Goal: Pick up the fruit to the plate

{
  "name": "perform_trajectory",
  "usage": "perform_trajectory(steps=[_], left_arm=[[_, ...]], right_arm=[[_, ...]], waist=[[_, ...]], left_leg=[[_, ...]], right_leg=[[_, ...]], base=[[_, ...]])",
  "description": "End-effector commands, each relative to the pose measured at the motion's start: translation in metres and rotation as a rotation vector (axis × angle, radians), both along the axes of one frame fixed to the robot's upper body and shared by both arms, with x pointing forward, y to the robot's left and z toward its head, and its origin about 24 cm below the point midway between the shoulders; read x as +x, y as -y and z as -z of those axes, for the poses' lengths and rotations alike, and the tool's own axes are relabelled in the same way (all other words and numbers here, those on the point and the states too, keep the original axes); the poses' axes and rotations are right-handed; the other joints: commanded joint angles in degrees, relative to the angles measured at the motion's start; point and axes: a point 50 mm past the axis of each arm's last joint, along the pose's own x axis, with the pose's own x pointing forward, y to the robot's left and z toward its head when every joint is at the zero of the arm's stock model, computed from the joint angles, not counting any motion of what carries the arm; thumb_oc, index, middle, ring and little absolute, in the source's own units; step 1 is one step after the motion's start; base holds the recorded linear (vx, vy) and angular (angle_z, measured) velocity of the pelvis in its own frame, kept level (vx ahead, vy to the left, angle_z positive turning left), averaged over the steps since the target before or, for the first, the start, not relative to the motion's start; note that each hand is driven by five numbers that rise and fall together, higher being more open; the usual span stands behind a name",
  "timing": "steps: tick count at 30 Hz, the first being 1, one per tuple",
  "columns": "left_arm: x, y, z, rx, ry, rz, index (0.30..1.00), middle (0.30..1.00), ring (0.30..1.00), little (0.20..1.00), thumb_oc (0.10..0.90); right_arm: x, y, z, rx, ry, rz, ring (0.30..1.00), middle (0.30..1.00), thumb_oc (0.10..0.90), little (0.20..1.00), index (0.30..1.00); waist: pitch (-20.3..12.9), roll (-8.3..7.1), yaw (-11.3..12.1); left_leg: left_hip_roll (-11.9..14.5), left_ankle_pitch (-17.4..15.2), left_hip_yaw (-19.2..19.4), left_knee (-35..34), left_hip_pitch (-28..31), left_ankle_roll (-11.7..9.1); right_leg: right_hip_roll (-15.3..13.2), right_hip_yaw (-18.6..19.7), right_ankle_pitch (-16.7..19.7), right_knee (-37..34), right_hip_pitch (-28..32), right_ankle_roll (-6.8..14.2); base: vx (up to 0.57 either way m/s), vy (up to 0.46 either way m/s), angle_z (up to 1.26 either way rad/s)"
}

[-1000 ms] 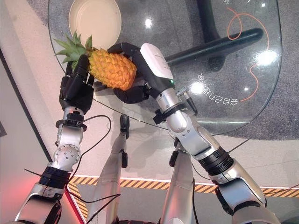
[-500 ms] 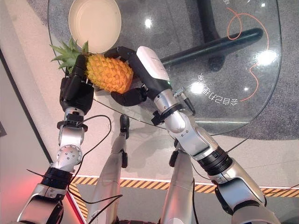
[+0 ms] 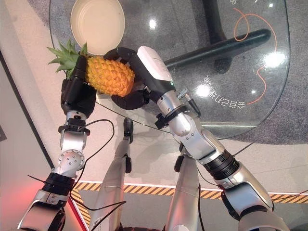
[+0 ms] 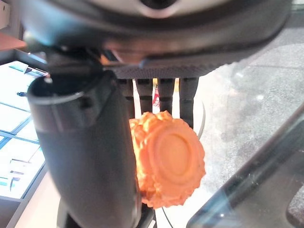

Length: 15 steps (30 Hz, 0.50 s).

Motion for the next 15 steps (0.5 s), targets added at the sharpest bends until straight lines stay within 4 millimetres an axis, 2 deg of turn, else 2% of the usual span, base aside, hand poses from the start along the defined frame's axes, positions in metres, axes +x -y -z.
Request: perform_trajectory(steps=[1, 15], left_arm=[[-0.0132, 0.0131, -0.0653, 0.056, 0.401, 0.030, 0.300, 0.300, 0.300, 0.200, 0.100], [-0.0153, 0.0078, -0.0708, 0.040, 0.462, -0.020, 0.300, 0.300, 0.300, 0.200, 0.100]], right_arm=[[-0.0743, -0.0571, -0.0522, 0.021, 0.315, -0.473, 0.300, 0.300, 0.100, 0.200, 0.300], [-0.0738, -0.0558, -0.0536, 0.041, 0.324, -0.471, 0.300, 0.300, 0.100, 0.200, 0.300]], waist=[[-1.14, -1.25, 0.33], [-1.14, -1.56, 0.20]], left_leg=[[-0.88, -5.03, 0.01, 5.09, 0.20, 0.52], [-1.04, -5.26, -0.27, 5.25, 0.20, 0.58]], right_leg=[[0.41, -5.44, 9.33, -12.17, 5.94, 0.55], [0.55, -5.09, 9.29, -12.14, 5.87, 0.54]], base=[[0.00, 0.000, 0.00], [0.00, 0.000, 0.00]])
